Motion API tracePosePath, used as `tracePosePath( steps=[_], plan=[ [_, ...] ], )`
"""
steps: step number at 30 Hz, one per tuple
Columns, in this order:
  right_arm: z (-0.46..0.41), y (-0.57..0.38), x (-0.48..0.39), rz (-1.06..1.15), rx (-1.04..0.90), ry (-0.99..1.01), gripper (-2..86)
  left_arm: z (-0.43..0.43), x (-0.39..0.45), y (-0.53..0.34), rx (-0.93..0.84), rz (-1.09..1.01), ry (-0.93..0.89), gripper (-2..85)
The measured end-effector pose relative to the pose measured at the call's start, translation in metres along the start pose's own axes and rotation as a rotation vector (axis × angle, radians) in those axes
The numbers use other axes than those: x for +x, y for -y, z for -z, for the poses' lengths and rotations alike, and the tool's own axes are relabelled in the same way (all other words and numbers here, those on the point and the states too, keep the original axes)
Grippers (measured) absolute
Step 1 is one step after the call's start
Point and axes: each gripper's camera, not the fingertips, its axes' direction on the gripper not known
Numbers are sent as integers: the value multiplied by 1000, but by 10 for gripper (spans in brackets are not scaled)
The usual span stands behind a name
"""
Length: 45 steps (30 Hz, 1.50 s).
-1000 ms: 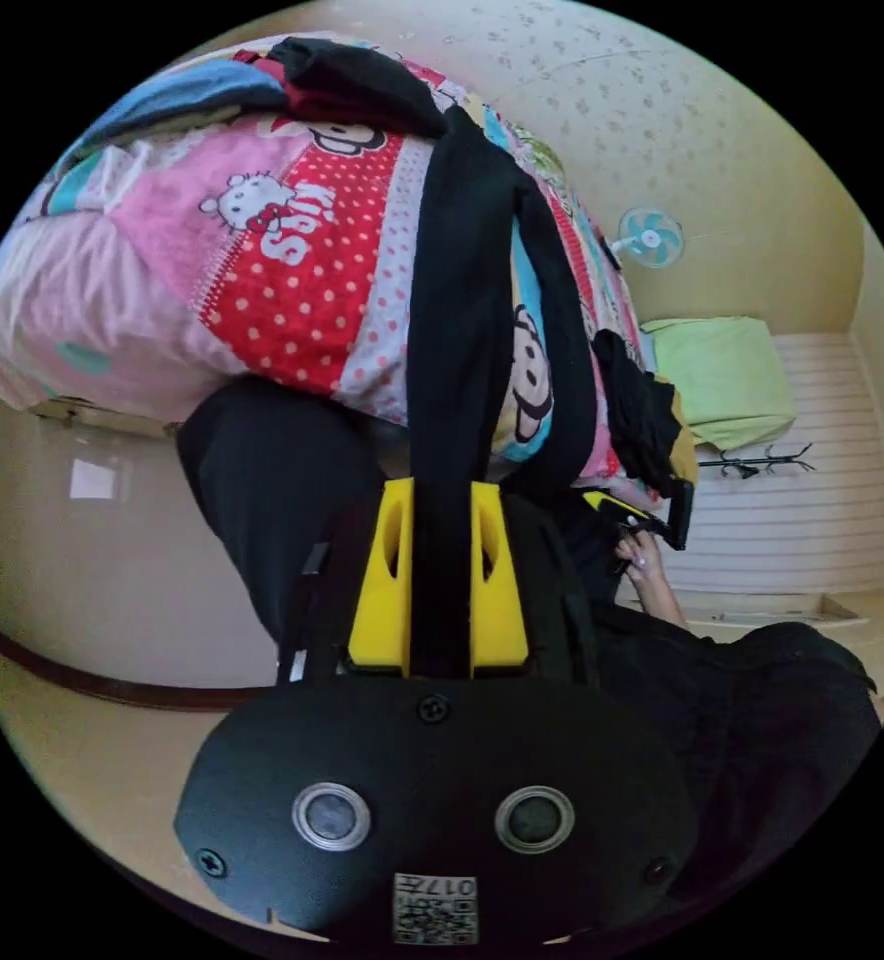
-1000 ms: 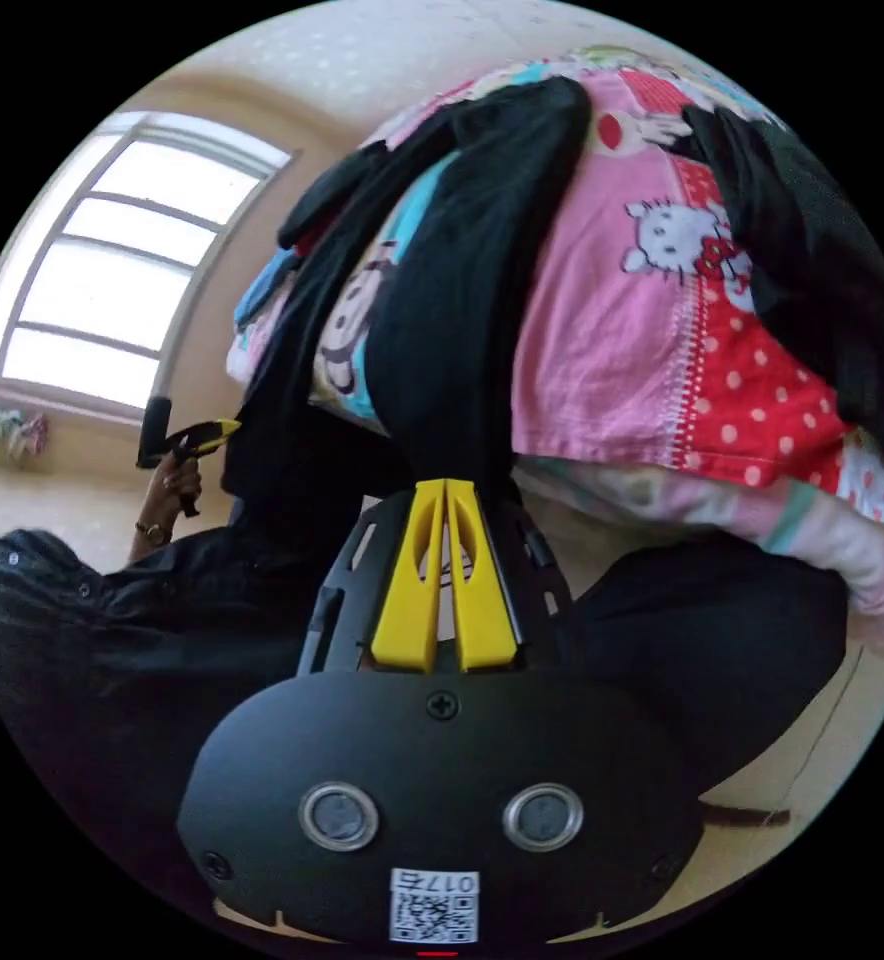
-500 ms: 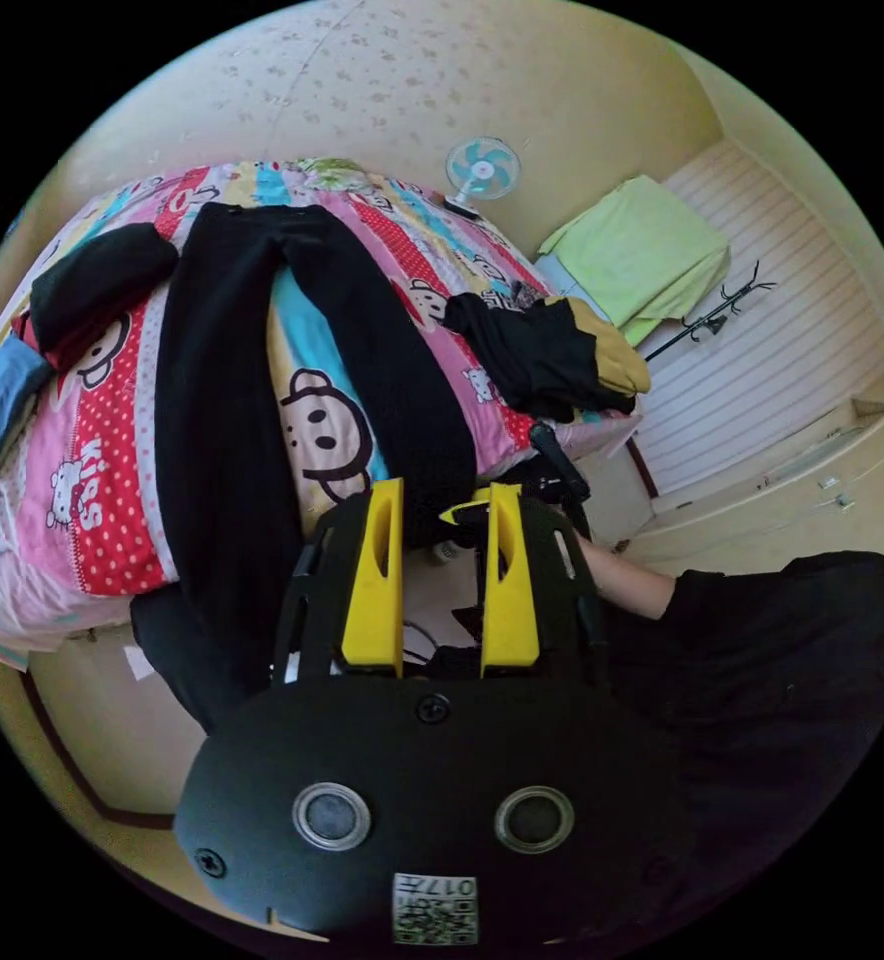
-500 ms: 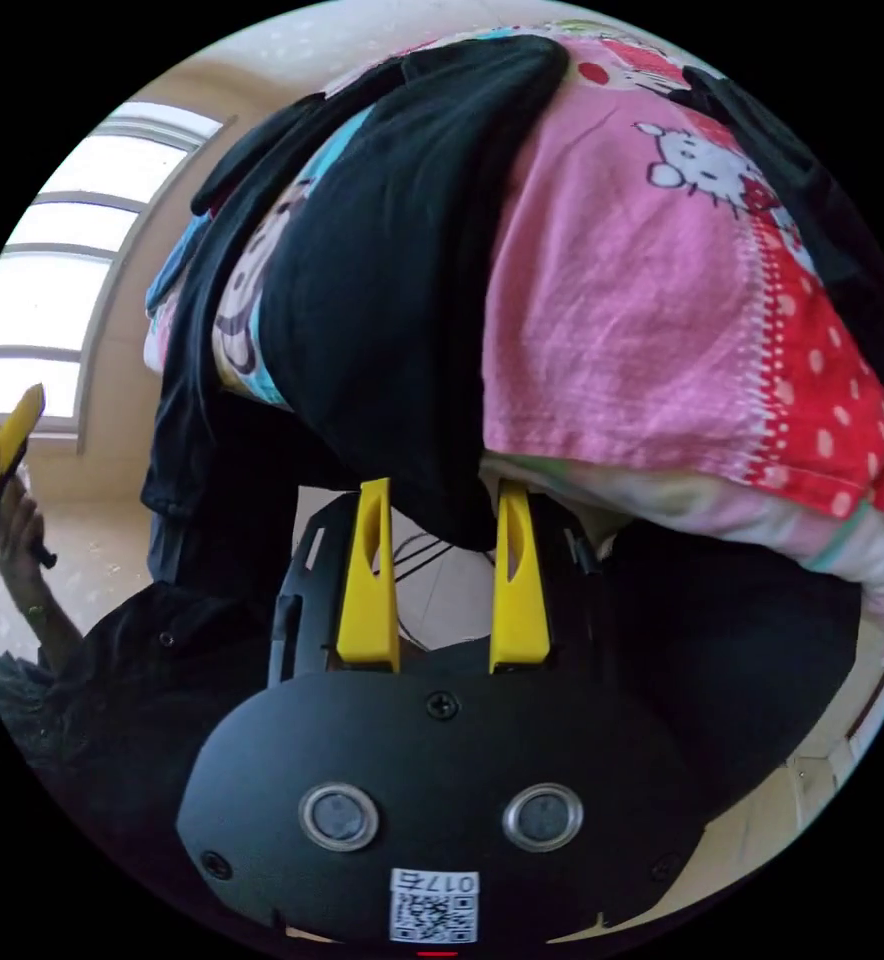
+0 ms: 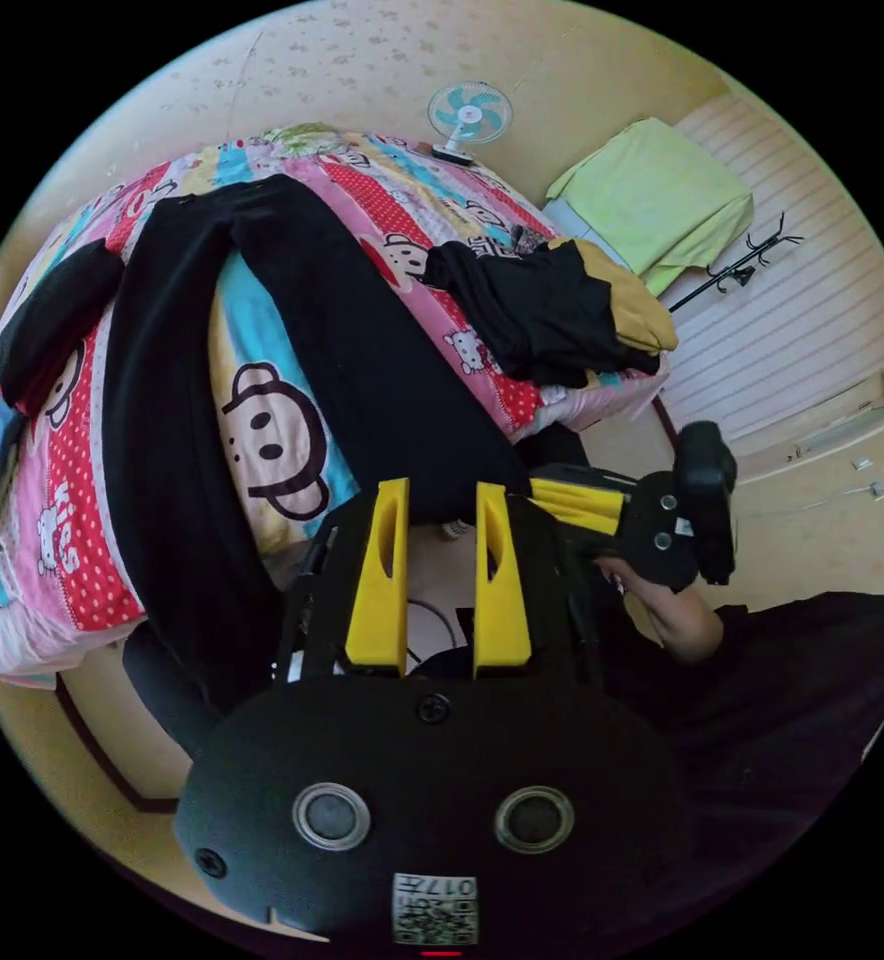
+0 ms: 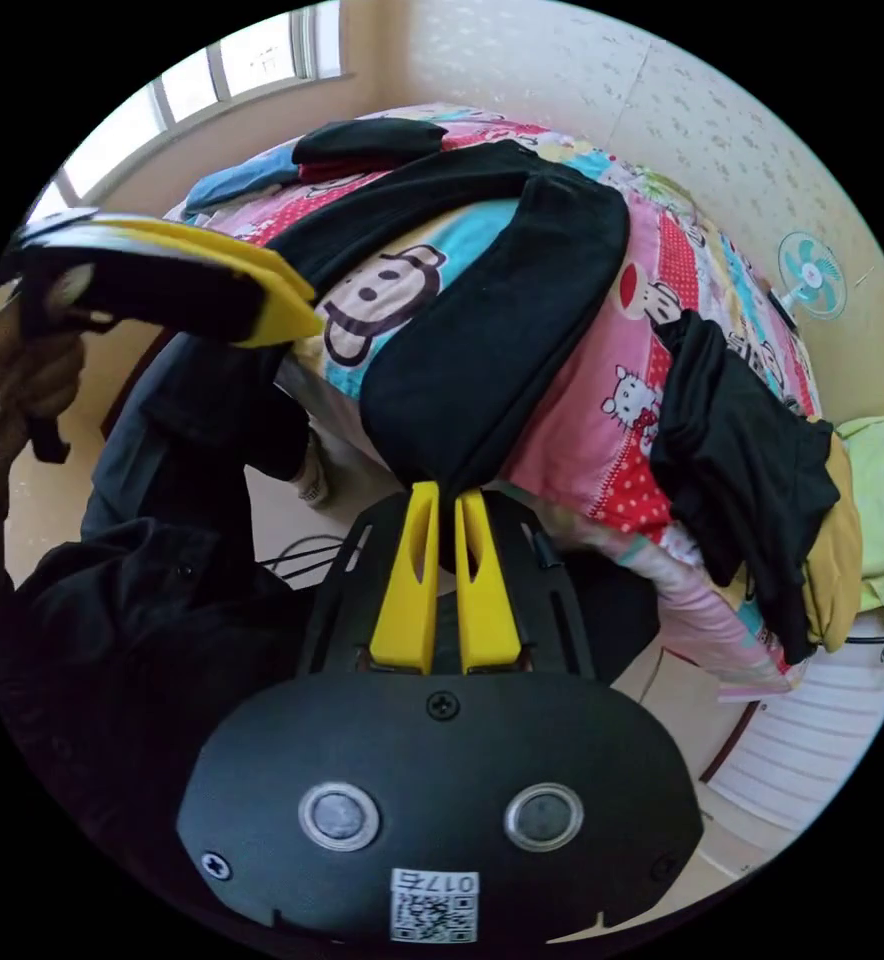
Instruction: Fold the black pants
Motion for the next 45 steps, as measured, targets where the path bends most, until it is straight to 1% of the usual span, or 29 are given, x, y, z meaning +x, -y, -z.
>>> tracePosePath(
  steps=[4, 7, 9, 11, 12, 13, 14, 15, 16, 18, 20, 22, 23, 25, 27, 29, 30, 31, 32, 33, 34, 35, 36, 37, 38, 40, 41, 42, 45],
  plan=[
    [17, -11, 9, 15, 27, 28, 22, -9, -1, 45, -38, -18, -27, 116],
    [28, -15, 14, 41, 53, 69, 22, -23, 0, 84, -105, -35, -65, 156],
    [36, -15, 15, 64, 78, 101, 23, -47, 1, 106, -213, -46, -139, 172],
    [41, -14, 17, 78, 97, 165, 24, -67, 3, 110, -302, -74, -137, 156],
    [40, -13, 23, 77, 88, 226, 25, -73, 3, 106, -312, -98, -78, 129],
    [34, -12, 33, 80, 68, 298, 27, -74, 3, 103, -305, -113, -36, 110],
    [30, -12, 40, 86, 49, 348, 29, -72, -1, 95, -277, -124, 11, 71],
    [25, -12, 57, 97, 17, 455, 32, -67, -10, 87, -238, -101, 9, 49],
    [26, -11, 79, 130, 11, 543, 36, -64, -16, 83, -213, -86, -4, 37],
    [36, 2, 117, 192, 23, 644, 41, -42, -45, 64, -80, 14, -133, 30],
    [46, 36, 172, 120, 104, 639, 56, -26, -68, 53, -25, 64, -214, 26],
    [42, 102, 260, -69, 271, 620, 109, -13, -87, 46, 11, 85, -273, 25],
    [34, 122, 282, -119, 292, 632, 120, -7, -99, 43, 36, 106, -315, 24],
    [-19, 207, 355, -286, 302, 666, 154, -1, -113, 38, 66, 136, -371, 23],
    [-65, 263, 389, -411, 287, 641, 163, 5, -127, 33, 99, 153, -400, 21],
    [-103, 304, 407, -501, 278, 627, 153, 9, -139, 30, 116, 161, -441, 19],
    [-121, 325, 414, -561, 262, 585, 124, 15, -149, 27, 131, 171, -478, 19],
    [-130, 343, 414, -578, 258, 556, 76, 19, -155, 25, 141, 175, -496, 19],
    [-130, 351, 411, -572, 276, 559, 66, 29, -168, 19, 167, 186, -529, 18],
    [-126, 368, 400, -576, 312, 607, 46, 40, -187, 10, 203, 210, -561, 17],
    [-115, 388, 379, -534, 370, 671, 40, 45, -197, 4, 219, 226, -575, 16],
    [-107, 398, 364, -503, 405, 691, 38, 56, -219, -9, 252, 256, -616, 15],
    [-95, 418, 329, -454, 444, 713, 36, 67, -243, -27, 293, 299, -660, 14],
    [-88, 438, 294, -422, 445, 716, 34, 72, -254, -36, 312, 324, -675, 14],
    [-86, 448, 277, -408, 437, 716, 33, 81, -277, -58, 352, 380, -690, 14],
    [-90, 482, 214, -316, 440, 737, 32, 93, -308, -88, 393, 453, -676, 16],
    [-94, 490, 199, -295, 440, 753, 32, 100, -326, -104, 407, 492, -651, 18],
    [-103, 502, 172, -278, 412, 770, 34, 105, -342, -118, 412, 523, -616, 20],
    [-134, 522, 120, -245, 302, 696, 43, 97, -363, -133, 349, 550, -609, 31]
  ],
)
